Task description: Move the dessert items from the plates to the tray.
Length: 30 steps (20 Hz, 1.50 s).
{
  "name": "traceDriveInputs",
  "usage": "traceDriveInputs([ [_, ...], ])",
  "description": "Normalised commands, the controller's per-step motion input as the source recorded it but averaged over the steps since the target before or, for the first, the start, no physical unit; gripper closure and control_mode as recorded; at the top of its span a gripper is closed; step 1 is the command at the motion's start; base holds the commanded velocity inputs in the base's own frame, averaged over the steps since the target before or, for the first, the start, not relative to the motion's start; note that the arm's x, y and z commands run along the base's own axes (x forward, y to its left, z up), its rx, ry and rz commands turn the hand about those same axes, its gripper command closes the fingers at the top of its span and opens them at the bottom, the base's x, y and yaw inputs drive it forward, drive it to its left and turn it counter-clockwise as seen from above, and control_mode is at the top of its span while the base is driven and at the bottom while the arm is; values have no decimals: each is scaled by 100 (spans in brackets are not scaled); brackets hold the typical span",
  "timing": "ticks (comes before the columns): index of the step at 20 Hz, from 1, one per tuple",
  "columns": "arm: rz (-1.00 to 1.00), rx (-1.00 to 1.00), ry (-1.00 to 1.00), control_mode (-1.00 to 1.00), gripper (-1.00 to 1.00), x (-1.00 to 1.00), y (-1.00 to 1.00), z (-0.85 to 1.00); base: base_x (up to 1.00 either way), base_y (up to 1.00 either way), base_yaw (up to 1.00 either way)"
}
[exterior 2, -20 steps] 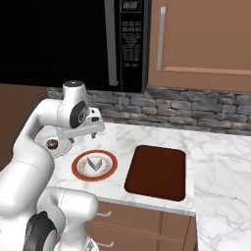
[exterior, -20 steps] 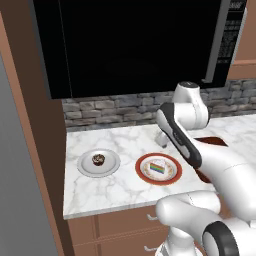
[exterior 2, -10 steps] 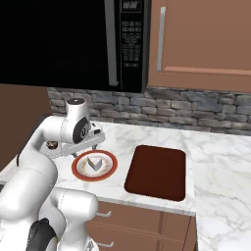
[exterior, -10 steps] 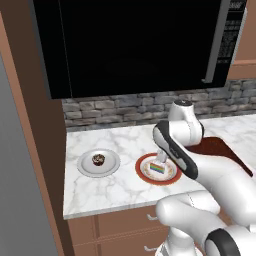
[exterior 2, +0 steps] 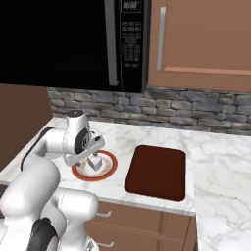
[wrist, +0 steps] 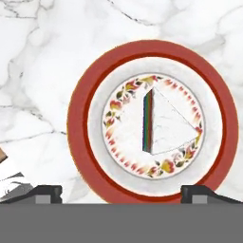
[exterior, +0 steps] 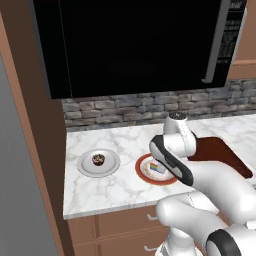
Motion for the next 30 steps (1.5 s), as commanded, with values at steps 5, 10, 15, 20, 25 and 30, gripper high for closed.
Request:
traceDriveInputs([
  [5,7,-1,1,-100,-100,40,0,-11,0,0,0],
  [10,5,0,5,-100,-100,49,0,-15,0,0,0],
  [15,4,-2,4,-100,-100,31,0,-25,0,0,0],
  [20,2,-3,6,-100,-100,22,0,-30,0,0,0],
  [25,0,-1,10,-100,-100,2,0,-38,0,0,0],
  [30,0,0,7,-100,-100,1,0,-32,0,0,0],
])
